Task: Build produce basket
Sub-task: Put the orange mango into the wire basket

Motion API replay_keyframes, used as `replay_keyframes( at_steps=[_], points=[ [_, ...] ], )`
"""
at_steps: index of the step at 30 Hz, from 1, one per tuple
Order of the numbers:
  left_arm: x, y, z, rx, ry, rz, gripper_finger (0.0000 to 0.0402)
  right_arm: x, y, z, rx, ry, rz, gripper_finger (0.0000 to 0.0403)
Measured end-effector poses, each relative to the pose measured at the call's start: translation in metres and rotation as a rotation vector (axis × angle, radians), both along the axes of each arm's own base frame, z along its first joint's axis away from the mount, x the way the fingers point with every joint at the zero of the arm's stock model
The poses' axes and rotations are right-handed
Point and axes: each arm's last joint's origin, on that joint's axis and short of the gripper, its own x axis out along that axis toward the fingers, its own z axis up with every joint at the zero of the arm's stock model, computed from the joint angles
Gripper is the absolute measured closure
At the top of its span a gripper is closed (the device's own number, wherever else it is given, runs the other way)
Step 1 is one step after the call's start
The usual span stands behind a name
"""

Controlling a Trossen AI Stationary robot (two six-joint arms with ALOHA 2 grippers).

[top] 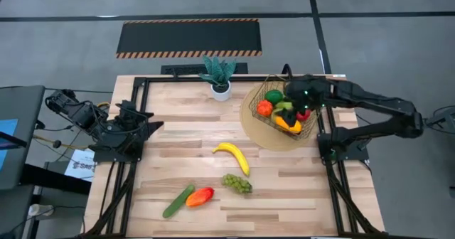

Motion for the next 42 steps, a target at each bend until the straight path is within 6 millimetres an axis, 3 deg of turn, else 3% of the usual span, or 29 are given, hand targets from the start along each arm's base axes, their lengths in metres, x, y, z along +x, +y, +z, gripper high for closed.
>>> replay_keyframes(
  at_steps=[5,15,26,34,42],
  points=[
    [0.000,0.000,0.000,-0.012,0.009,-0.014,0.0003,0.029,0.027,0.004,0.024,-0.144,0.033,0.0055],
    [0.000,-0.002,-0.001,-0.031,0.035,-0.056,0.0003,0.121,0.104,-0.054,0.080,-0.094,0.195,0.0055],
    [0.000,-0.002,-0.002,-0.025,0.064,-0.098,0.0003,0.222,0.183,-0.061,-0.066,-0.102,0.481,0.0055],
    [0.000,-0.003,-0.002,-0.014,0.093,-0.142,0.0003,0.279,0.223,-0.073,-0.205,-0.149,0.651,0.0056],
    [0.000,-0.003,-0.003,0.000,0.103,-0.157,0.0003,0.315,0.237,-0.122,-0.177,-0.106,0.709,0.0056]
  ],
)
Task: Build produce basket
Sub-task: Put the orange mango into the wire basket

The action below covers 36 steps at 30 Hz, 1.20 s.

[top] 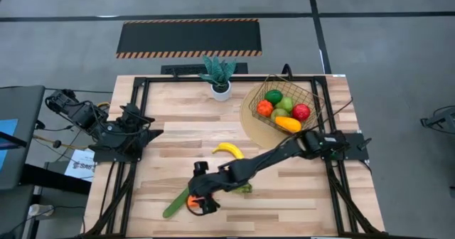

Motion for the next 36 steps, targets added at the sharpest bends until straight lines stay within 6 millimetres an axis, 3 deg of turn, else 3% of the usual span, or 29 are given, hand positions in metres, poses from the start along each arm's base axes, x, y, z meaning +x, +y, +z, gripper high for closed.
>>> replay_keyframes(
  at_steps=[7,10,14,18,22,26,31,36],
  points=[
    [-0.001,0.000,-0.001,0.000,0.020,-0.011,0.0003,0.003,0.013,-0.052,0.017,0.150,0.002,0.0056],
    [-0.001,0.000,-0.001,0.001,0.022,-0.012,0.0003,0.000,0.012,-0.065,0.031,0.228,-0.029,0.0056],
    [-0.001,0.000,-0.001,0.001,0.022,-0.012,0.0003,-0.003,0.011,-0.070,0.029,0.278,-0.057,0.0070],
    [-0.001,0.000,-0.001,0.001,0.023,-0.013,0.0003,-0.005,0.011,-0.065,0.034,0.284,-0.063,0.0109],
    [-0.001,0.000,-0.001,0.001,0.023,-0.012,0.0003,-0.008,0.010,-0.041,0.065,0.249,-0.075,0.0145],
    [-0.001,0.000,-0.001,0.001,0.023,-0.012,0.0003,-0.020,0.000,0.003,0.067,0.218,-0.076,0.0148],
    [-0.001,0.000,-0.001,0.000,0.023,-0.011,0.0003,-0.051,-0.039,0.070,-0.036,0.234,-0.164,0.0135],
    [-0.001,0.000,-0.001,-0.003,0.021,-0.008,0.0003,-0.100,-0.091,0.134,-0.152,0.264,-0.294,0.0134]
  ],
)
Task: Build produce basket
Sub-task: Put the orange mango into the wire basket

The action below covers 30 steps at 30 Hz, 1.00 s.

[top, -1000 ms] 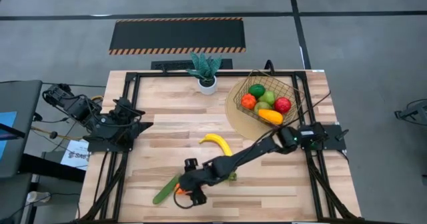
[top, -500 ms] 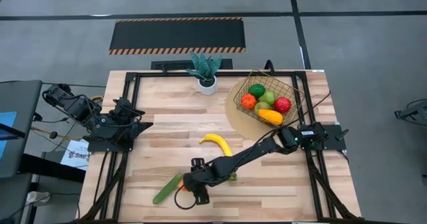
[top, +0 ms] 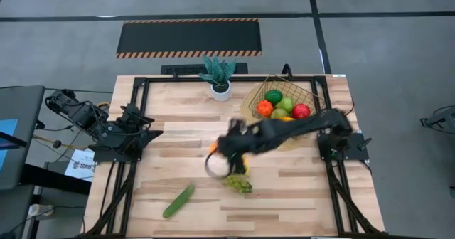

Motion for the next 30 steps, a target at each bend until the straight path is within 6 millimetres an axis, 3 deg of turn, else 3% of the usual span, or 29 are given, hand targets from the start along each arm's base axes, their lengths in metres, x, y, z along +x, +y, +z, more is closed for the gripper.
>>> replay_keyframes(
  at_steps=[4,8,12,18,22,30],
  points=[
    [0.000,0.000,0.000,-0.003,-0.003,0.005,0.0003,-0.049,-0.041,0.030,-0.086,0.058,-0.135,0.0133],
    [0.000,0.000,-0.003,-0.008,0.005,0.021,0.0003,-0.098,-0.074,0.034,-0.123,0.083,-0.286,0.0133],
    [0.000,0.001,-0.003,-0.006,0.000,0.047,0.0003,-0.146,-0.097,0.006,-0.114,0.117,-0.417,0.0133],
    [0.000,0.001,-0.003,0.007,-0.017,0.073,0.0003,-0.204,-0.122,-0.056,-0.078,0.159,-0.583,0.0132],
    [0.000,0.002,-0.002,0.008,-0.038,0.105,0.0003,-0.226,-0.134,-0.080,-0.052,0.153,-0.631,0.0132],
    [-0.001,0.004,-0.003,0.019,-0.055,0.152,0.0003,-0.246,-0.158,-0.099,0.010,0.164,-0.652,0.0132]
  ],
)
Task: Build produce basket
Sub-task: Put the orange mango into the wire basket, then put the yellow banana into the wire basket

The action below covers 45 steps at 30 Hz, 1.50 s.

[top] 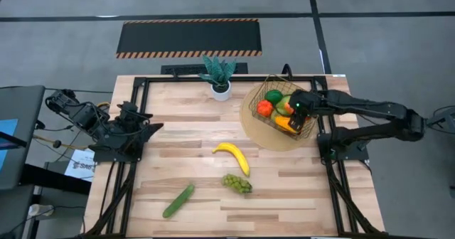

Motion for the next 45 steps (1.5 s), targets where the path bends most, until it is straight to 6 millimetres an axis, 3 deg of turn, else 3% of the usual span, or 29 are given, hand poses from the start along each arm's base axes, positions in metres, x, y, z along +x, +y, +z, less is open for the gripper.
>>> replay_keyframes(
  at_steps=[10,20,25,30,34,38,40,45],
  points=[
    [0.000,0.000,0.000,-0.004,0.002,0.006,0.0003,0.002,-0.017,-0.009,0.113,0.008,-0.007,0.0127],
    [-0.001,0.000,-0.001,-0.010,0.010,-0.001,0.0003,-0.001,-0.020,-0.007,0.165,-0.008,-0.029,0.0065],
    [-0.001,0.000,-0.001,-0.012,0.011,-0.003,0.0003,0.000,-0.020,0.010,0.162,-0.032,-0.036,0.0057],
    [-0.001,0.000,-0.001,-0.013,0.011,-0.004,0.0003,0.008,-0.017,0.049,0.148,-0.169,-0.043,0.0061],
    [-0.001,0.000,-0.001,-0.013,0.011,-0.004,0.0003,0.028,-0.003,0.080,0.150,-0.392,-0.028,0.0061],
    [-0.001,0.000,-0.001,-0.020,0.007,0.001,0.0003,0.062,0.026,0.087,0.190,-0.583,0.028,0.0060],
    [-0.001,0.000,-0.001,-0.020,0.007,0.001,0.0003,0.083,0.044,0.079,0.193,-0.594,0.050,0.0062],
    [-0.001,0.000,-0.001,-0.019,0.009,0.001,0.0003,0.135,0.086,0.038,0.216,-0.522,0.126,0.0064]
  ],
)
